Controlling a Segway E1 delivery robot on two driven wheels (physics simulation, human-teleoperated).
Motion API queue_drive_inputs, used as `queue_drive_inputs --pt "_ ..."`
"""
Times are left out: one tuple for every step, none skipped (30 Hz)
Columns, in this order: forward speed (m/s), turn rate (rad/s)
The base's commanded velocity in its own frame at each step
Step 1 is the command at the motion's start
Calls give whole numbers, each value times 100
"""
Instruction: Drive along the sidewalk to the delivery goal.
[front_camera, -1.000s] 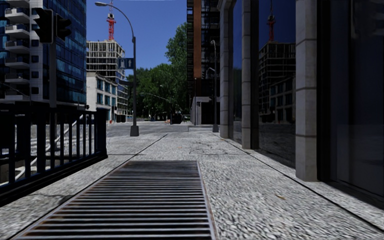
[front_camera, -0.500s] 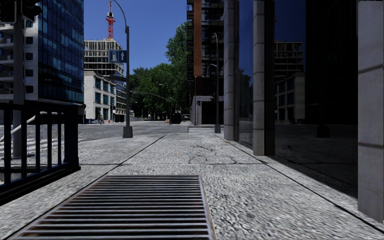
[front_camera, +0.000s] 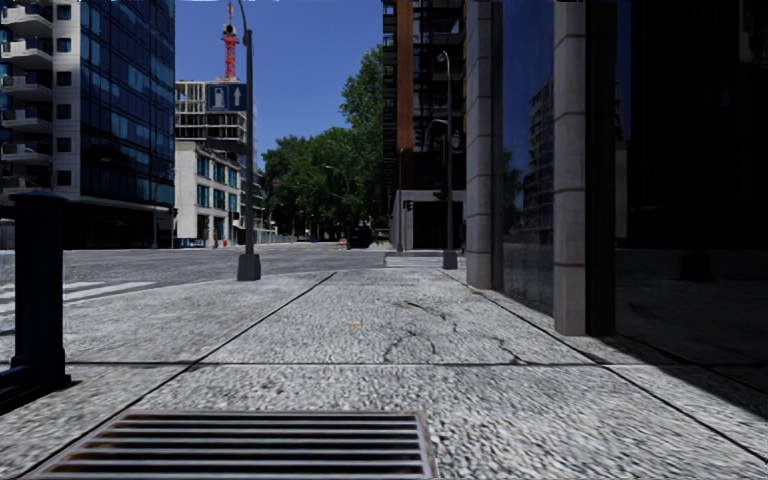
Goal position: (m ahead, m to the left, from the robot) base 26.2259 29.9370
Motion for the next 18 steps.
queue_drive_inputs --pt "200 38" --pt "200 38" --pt "200 38" --pt "200 38" --pt "200 38" --pt "200 38" --pt "200 38" --pt "200 38" --pt "200 38" --pt "200 38" --pt "200 38" --pt "200 38" --pt "200 39" --pt "200 39" --pt "200 39" --pt "200 41" --pt "200 46" --pt "200 47"
